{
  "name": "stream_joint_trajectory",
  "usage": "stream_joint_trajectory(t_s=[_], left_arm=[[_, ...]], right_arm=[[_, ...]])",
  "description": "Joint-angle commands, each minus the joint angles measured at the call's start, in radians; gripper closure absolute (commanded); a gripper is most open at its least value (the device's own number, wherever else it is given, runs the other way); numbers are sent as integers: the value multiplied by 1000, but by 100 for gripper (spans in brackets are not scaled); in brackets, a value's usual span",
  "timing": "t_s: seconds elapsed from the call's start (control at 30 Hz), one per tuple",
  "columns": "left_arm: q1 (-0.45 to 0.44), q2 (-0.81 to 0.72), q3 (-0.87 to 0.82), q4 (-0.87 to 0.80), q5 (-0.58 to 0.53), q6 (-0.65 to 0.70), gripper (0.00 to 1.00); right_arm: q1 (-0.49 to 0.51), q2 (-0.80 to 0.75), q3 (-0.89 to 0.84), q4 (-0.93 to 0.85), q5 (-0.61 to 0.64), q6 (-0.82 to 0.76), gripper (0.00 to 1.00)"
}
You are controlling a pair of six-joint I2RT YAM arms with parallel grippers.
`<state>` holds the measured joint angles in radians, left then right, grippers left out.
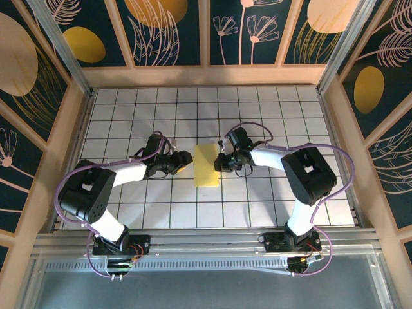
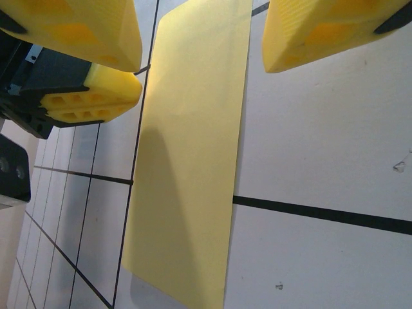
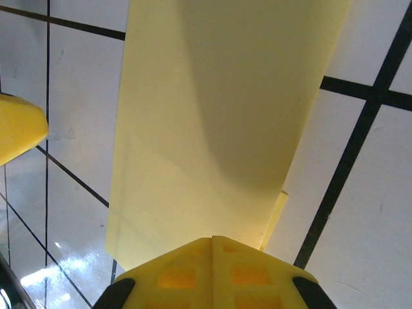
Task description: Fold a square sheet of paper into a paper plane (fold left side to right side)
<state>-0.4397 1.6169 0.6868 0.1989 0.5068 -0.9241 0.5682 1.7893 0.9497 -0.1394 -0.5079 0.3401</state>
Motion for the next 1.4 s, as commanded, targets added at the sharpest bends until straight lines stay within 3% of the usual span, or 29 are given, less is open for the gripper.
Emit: stream_joint_trajectory(t_s=[0.0,1.17,1.37], left_arm=[[-7,12,23,11,-15,10,48],[-67,147,118,-172,-14,104,62],[-74,155,128,-188,-3,120,70]], right_arm=[[-1,29,-20,19,-6,24,100],[-13,70,-52,13,37,-27,100],[-13,70,-47,7,42,-30,100]])
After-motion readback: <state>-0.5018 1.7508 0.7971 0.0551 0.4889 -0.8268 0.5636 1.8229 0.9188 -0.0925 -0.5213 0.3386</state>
